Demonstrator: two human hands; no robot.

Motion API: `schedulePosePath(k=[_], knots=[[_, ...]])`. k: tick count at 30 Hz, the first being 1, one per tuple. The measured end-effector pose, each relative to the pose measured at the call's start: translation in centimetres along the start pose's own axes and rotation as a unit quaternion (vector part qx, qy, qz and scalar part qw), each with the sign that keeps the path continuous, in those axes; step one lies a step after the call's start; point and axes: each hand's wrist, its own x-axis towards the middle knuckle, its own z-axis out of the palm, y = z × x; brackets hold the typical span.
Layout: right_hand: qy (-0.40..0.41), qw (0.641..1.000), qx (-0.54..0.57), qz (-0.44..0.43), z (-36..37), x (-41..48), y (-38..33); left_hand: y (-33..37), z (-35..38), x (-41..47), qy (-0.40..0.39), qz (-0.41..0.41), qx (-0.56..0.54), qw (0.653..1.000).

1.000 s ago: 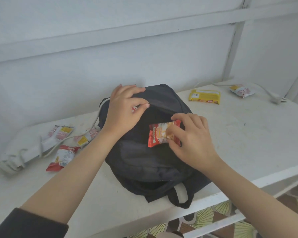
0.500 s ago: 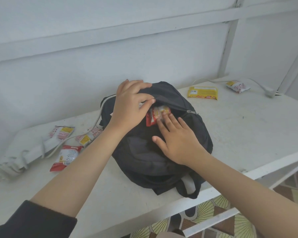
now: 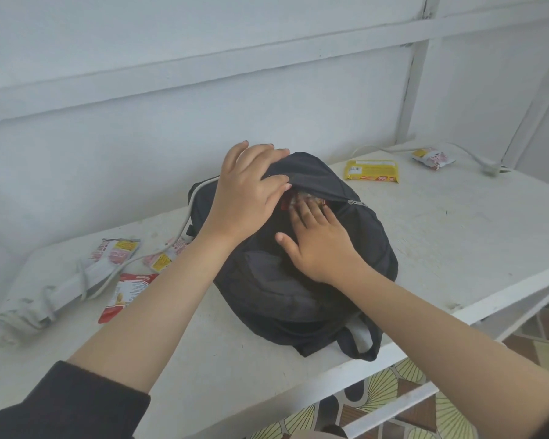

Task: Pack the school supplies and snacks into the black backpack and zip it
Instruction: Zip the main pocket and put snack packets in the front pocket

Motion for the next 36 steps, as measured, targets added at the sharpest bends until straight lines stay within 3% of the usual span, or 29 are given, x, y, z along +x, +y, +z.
schedulePosePath(k=[10, 15, 21, 24, 27, 30, 33, 36], knots=[[0.014, 1.000, 0.011, 0.001, -0.6, 1.8, 0.4, 0.0, -0.1, 0.1, 0.011, -0.009, -0.005, 1.000], [0.129, 0.986, 0.067, -0.081, 0.4, -2.0, 0.1, 0.0, 0.2, -1.5, -0.027, -0.063, -0.028, 0.997], [0.218, 0.958, 0.172, -0.075, -0.4, -5.6, 0.5, 1.6, -0.3, -5.0, -0.118, -0.161, -0.077, 0.977], [0.296, 0.937, 0.166, -0.080, -1.2, -4.7, 0.5, 2.1, -1.6, -6.9, -0.147, -0.232, -0.104, 0.956], [0.317, 0.933, 0.148, -0.082, -1.9, -2.6, 0.1, 2.7, -2.7, -8.8, -0.160, -0.294, -0.113, 0.935], [0.265, 0.953, 0.128, -0.073, -2.7, 0.1, -1.1, 3.5, -3.3, -10.4, -0.160, -0.327, -0.123, 0.923], [0.088, 0.990, 0.072, -0.086, -3.0, 2.9, -2.0, 4.1, -3.5, -11.4, -0.158, -0.363, -0.132, 0.909], [-0.025, 0.989, -0.007, -0.143, -2.6, 5.2, -2.1, 4.2, -3.4, -11.9, -0.163, -0.378, -0.136, 0.901]])
